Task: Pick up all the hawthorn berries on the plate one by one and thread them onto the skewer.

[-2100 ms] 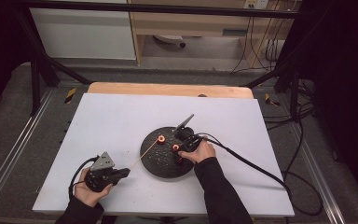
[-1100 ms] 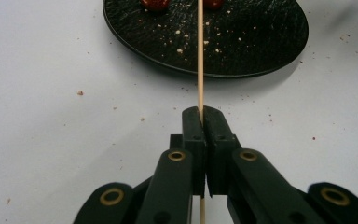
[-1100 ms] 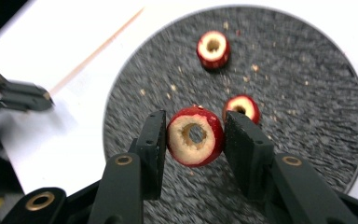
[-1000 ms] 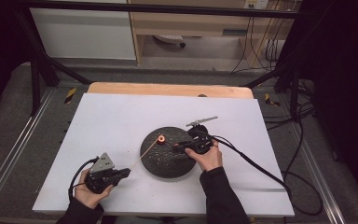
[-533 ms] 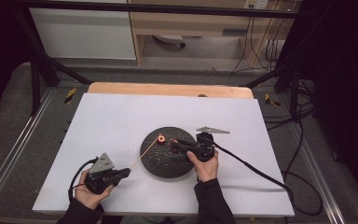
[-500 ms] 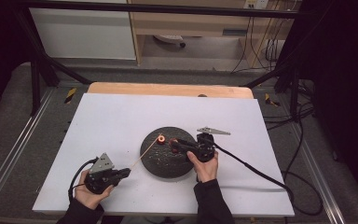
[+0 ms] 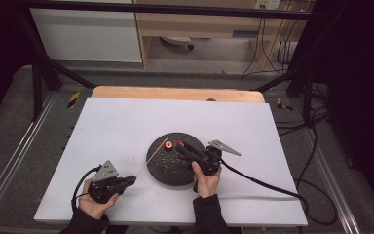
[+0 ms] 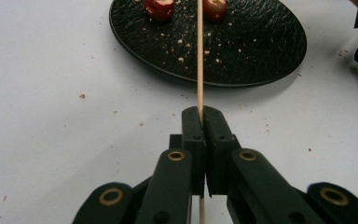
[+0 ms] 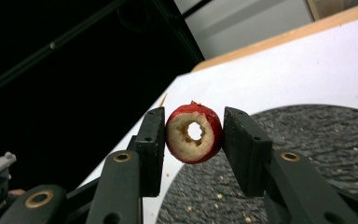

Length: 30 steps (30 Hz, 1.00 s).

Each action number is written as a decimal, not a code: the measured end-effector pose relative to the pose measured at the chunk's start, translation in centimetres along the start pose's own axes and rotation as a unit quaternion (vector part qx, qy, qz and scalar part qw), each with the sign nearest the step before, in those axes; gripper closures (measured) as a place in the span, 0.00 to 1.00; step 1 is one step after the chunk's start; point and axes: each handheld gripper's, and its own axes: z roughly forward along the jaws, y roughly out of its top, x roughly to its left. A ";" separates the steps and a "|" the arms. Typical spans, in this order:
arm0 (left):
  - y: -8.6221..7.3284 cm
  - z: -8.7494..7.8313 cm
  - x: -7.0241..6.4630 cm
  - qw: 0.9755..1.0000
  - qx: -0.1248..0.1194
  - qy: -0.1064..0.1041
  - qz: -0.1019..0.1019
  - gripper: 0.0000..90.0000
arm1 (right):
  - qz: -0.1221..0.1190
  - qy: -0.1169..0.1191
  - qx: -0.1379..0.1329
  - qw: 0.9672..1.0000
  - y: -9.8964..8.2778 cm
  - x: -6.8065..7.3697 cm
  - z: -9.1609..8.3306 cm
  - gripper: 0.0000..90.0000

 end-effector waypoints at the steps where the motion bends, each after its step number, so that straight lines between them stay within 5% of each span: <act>1: 0.0 0.0 -0.1 1.000 -0.002 -0.001 -0.001 0.98 | 0.000 0.002 -0.009 1.000 -0.1 0.0 0.1 0.67; 9: 0.0 -0.1 -0.3 1.000 -0.016 0.000 -0.007 0.98 | 0.021 0.023 -0.061 0.998 0.5 0.1 0.1 0.67; 30: 0.1 0.2 -1.5 1.000 -0.026 -0.016 -0.007 0.98 | 0.052 0.047 -0.109 0.992 1.1 0.3 2.0 0.67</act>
